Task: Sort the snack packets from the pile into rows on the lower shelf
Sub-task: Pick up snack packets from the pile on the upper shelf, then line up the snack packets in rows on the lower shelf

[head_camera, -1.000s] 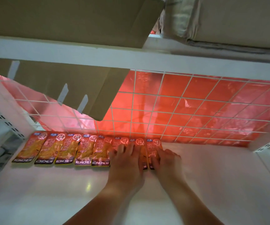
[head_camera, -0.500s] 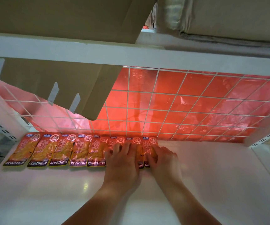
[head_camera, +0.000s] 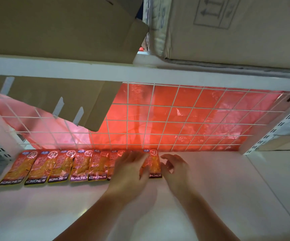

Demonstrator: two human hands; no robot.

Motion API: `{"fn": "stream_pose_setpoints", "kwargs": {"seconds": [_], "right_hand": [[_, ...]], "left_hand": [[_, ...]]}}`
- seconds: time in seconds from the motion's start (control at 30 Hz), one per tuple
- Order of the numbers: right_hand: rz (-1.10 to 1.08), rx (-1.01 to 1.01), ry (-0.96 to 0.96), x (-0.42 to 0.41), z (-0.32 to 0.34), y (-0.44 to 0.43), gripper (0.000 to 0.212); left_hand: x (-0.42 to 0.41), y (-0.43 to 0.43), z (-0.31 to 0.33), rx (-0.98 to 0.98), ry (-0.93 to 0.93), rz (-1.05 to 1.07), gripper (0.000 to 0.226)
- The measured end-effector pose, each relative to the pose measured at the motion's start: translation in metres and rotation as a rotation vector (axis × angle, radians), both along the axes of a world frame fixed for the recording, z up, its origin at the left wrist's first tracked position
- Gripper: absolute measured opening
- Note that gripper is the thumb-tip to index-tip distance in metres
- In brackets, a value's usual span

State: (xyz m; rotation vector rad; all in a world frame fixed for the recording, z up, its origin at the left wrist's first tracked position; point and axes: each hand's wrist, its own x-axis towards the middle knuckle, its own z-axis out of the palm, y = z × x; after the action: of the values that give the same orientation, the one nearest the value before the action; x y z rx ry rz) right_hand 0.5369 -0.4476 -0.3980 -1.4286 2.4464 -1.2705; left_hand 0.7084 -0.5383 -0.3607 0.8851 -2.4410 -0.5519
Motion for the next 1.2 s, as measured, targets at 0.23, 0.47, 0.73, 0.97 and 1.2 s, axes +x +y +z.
{"fn": "stream_pose_setpoints", "kwargs": {"seconds": [0.23, 0.47, 0.73, 0.97, 1.2], "right_hand": [[-0.018, -0.203, 0.099, 0.0, 0.088, 0.046, 0.023], [-0.103, -0.419, 0.2, -0.016, 0.214, 0.12, 0.026], [-0.274, -0.54, 0.414, -0.034, 0.355, 0.251, 0.029], [-0.386, -0.646, 0.491, -0.055, 0.42, 0.399, 0.019], [-0.473, -0.654, 0.468, -0.075, 0.44, 0.551, 0.017]], "left_hand": [[-0.017, 0.036, 0.091, -0.014, 0.247, -0.266, 0.037], [-0.042, 0.078, 0.193, -0.084, 0.476, -0.471, 0.042], [-0.089, 0.155, 0.303, -0.138, 0.65, -0.638, 0.042], [-0.129, 0.265, 0.363, -0.159, 0.734, -0.757, 0.034], [-0.176, 0.389, 0.405, -0.188, 0.696, -0.829, 0.034]]}}
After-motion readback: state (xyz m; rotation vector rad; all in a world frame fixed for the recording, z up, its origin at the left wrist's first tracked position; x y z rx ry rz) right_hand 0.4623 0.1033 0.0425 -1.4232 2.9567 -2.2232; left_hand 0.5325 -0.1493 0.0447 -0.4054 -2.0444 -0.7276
